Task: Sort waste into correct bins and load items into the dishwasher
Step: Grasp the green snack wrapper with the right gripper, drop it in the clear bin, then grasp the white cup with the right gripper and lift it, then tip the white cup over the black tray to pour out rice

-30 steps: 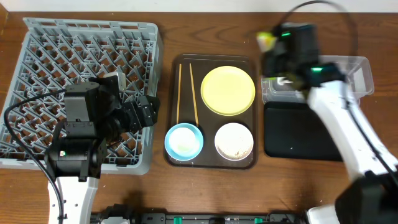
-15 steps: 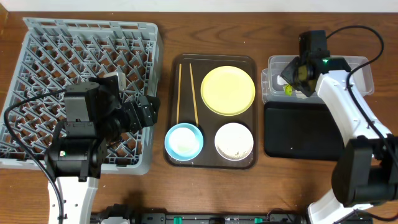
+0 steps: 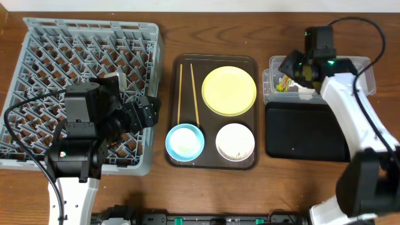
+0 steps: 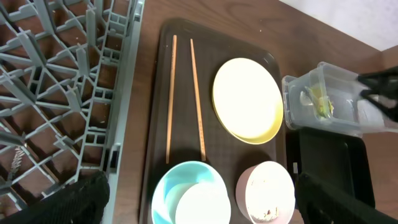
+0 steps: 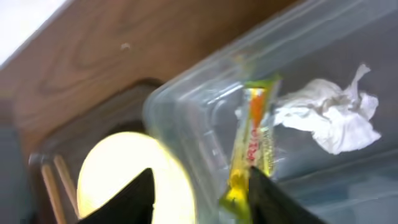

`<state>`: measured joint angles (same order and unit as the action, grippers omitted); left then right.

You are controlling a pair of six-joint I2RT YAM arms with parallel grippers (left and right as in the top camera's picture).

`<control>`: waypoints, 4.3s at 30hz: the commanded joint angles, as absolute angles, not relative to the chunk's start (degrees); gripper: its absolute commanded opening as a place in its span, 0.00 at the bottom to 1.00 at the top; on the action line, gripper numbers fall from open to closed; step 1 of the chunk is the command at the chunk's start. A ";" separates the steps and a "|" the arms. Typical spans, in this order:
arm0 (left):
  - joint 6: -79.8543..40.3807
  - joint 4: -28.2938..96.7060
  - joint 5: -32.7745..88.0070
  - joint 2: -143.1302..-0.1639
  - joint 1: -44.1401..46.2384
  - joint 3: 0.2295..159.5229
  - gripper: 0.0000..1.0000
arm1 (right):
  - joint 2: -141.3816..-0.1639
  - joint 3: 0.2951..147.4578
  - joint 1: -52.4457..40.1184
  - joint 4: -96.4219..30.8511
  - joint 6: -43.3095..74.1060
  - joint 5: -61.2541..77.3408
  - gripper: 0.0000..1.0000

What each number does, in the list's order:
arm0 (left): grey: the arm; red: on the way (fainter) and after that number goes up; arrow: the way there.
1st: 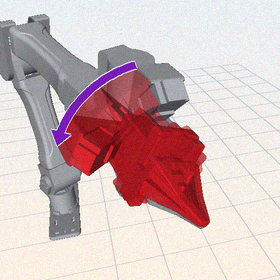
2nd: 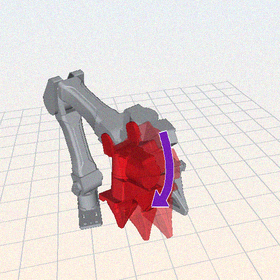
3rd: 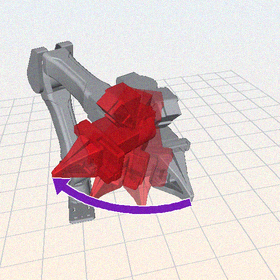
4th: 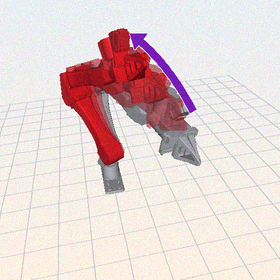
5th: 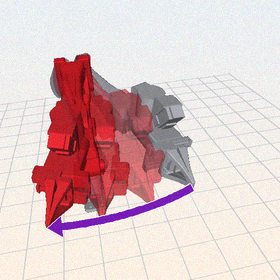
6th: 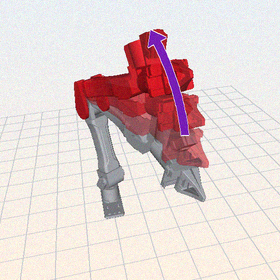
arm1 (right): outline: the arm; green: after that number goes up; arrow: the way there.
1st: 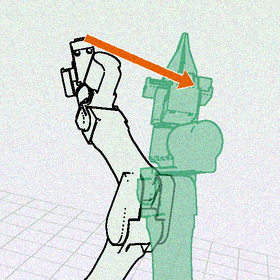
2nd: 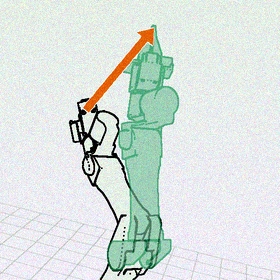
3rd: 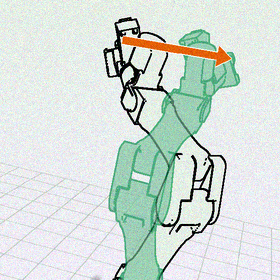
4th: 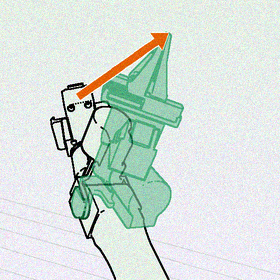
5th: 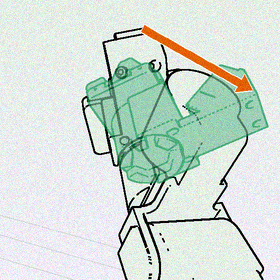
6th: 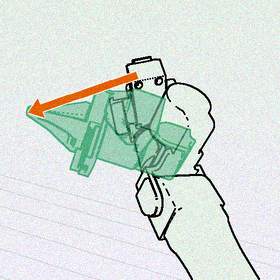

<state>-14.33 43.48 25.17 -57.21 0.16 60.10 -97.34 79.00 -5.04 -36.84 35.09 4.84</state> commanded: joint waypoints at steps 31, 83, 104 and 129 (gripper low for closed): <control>-13.80 43.51 25.50 -57.23 0.03 61.14 0.96 | -108.25 70.89 -46.33 -47.33 9.43 -3.25 0.01; -13.80 43.51 25.50 -57.23 0.03 61.14 0.96 | -89.03 41.39 26.61 -22.22 7.79 85.38 0.01; -13.80 43.51 25.47 -57.23 0.03 61.14 0.96 | -89.17 41.15 26.33 -19.00 10.41 89.41 0.01; -13.80 43.51 25.47 -57.23 0.03 61.14 0.96 | -88.77 41.23 21.06 -12.82 10.22 83.37 0.01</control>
<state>-14.35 43.51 25.17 -57.23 0.16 60.10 -89.80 41.04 21.93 -14.33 14.37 76.84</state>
